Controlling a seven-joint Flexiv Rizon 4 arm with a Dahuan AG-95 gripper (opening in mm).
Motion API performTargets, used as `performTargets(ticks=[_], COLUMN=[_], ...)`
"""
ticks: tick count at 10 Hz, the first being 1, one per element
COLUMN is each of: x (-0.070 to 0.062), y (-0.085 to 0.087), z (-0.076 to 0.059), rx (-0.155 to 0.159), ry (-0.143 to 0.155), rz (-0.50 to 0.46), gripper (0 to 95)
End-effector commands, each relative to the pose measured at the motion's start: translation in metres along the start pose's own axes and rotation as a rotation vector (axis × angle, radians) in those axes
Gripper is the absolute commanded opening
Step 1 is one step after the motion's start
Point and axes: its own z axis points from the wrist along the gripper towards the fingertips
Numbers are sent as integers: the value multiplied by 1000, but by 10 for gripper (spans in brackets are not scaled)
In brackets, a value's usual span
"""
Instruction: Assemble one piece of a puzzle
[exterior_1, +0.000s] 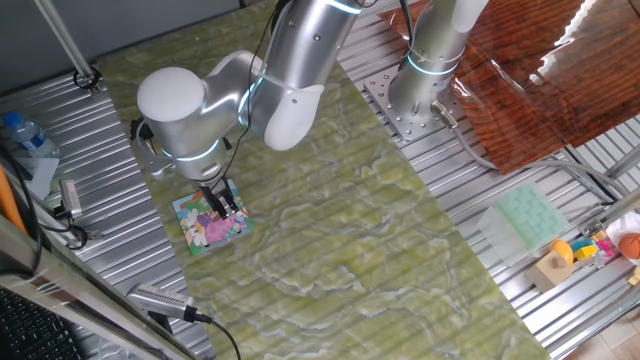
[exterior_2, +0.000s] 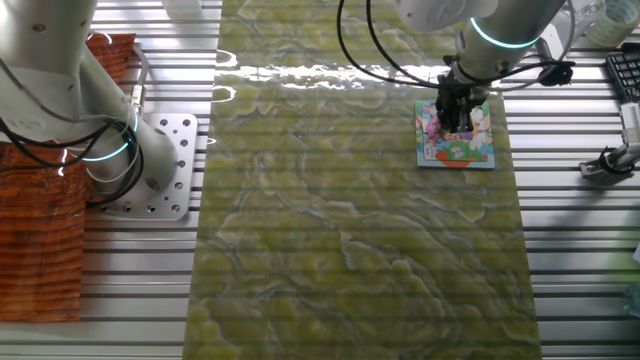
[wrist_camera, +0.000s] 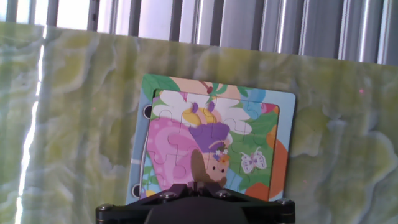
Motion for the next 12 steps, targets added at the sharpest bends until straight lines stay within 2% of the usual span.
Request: performTargets(ticks=[1,12], x=[2,8], y=[0,-2], z=[-1,7], rx=[5,7], ry=[1,7], rz=[-4,-13], gripper=[0,0])
